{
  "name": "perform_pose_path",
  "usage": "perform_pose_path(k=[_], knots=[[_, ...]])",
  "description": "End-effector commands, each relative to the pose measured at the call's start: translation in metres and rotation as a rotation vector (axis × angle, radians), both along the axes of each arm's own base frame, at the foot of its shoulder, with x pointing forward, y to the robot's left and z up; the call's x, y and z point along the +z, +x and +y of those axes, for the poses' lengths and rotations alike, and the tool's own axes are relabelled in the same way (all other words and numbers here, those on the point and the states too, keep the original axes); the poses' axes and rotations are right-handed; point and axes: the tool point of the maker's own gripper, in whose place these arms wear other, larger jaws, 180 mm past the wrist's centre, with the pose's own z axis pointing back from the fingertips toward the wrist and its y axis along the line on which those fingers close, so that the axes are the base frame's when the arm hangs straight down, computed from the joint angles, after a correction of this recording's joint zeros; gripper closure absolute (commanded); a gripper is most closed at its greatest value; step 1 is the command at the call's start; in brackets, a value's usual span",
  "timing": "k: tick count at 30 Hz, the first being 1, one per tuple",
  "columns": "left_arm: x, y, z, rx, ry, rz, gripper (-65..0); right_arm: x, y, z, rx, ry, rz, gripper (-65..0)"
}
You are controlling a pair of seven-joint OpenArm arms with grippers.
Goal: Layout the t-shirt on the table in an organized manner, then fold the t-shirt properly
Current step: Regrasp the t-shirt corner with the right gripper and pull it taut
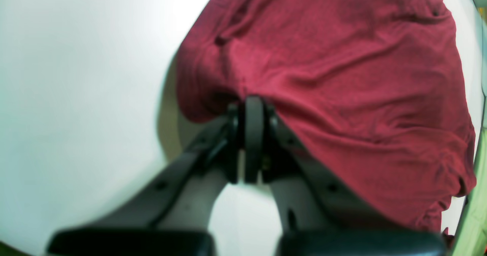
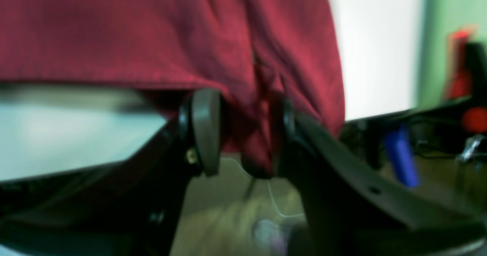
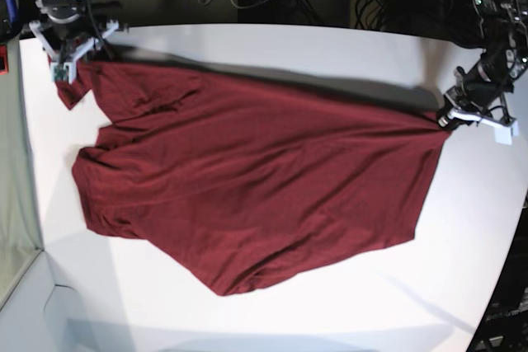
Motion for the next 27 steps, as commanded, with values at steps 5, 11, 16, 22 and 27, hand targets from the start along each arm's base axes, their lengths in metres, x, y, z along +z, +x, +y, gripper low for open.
perform_pose_path(k=[5, 11, 16, 22, 27], knots=[[0.010, 0.003, 0.002, 0.002, -0.007, -0.023, -0.1, 0.007, 0.011, 0.022, 0.026, 0.041, -0.047, -18.9], [0.007, 0.001, 0.002, 0.005, -0.011, -0.017, -0.1, -0.006, -0.007, 0.033, -0.009, 0.086, -0.007, -19.0], [0.008, 0.003, 0.002, 0.006, -0.010, -0.022, -0.1, -0.013, -0.025, 0.042, -0.013, 0.108, 0.028, -19.0], [0.008, 0.003, 0.003, 0.006, -0.003, -0.019, -0.1, -0.001, 0.009, 0.042, -0.001, 0.105, -0.048, -19.4], [0.008, 0.003, 0.003, 0.006, -0.003, -0.019, -0.1, 0.014, 0.051, 0.042, -0.005, 0.114, -0.089, -29.1]])
